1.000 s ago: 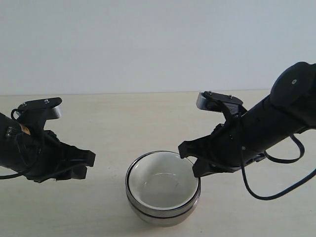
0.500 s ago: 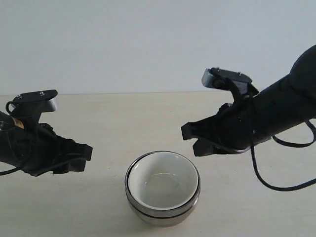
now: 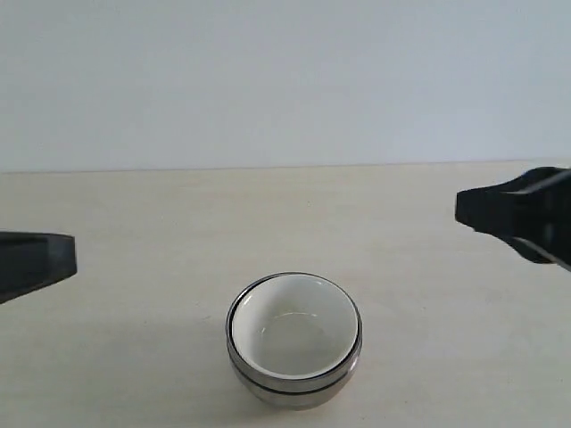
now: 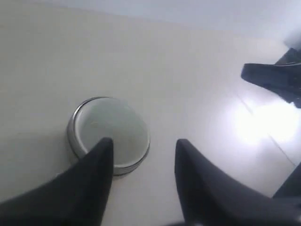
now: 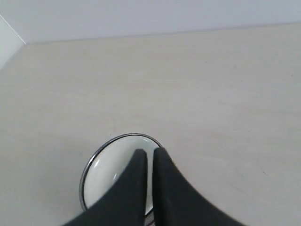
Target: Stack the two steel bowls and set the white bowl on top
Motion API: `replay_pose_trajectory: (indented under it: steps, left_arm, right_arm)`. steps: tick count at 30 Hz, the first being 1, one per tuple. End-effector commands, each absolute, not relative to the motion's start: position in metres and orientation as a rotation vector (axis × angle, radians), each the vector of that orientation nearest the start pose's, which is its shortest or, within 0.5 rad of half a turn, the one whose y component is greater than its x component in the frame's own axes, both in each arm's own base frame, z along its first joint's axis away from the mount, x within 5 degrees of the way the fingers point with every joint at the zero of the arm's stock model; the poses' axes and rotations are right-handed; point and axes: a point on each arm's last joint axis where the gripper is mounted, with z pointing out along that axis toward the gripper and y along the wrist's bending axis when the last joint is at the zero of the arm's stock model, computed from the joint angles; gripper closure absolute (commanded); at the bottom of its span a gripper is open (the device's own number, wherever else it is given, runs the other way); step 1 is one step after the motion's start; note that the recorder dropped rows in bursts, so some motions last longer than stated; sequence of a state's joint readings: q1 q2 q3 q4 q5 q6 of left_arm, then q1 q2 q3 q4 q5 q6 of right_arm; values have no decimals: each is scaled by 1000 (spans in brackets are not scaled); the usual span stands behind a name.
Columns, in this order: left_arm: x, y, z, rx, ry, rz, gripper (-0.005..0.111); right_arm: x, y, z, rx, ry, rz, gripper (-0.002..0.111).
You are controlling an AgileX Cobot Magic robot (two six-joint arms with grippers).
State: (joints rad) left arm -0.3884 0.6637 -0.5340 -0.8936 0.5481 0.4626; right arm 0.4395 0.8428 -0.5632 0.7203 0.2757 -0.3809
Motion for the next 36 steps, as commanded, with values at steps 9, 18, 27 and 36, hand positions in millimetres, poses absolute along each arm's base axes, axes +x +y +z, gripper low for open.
replay_pose_trajectory:
  steps: [9,18,27,36]
  left_arm:
    - [49,-67,287,369,1850,-994,66]
    - [49,-67,287,378,1849,-992,66]
    - [47,-66,288,410,1828,-963,66]
    - [15,-46,306,315,1498,-840,66]
  right_arm:
    - [83,67,324,-328,1825,781,108]
    - [82,67,325,-326,1819,783,108]
    - [82,67,325,-326,1819,783,108]
    - [82,67,325,-329,1818,781,108]
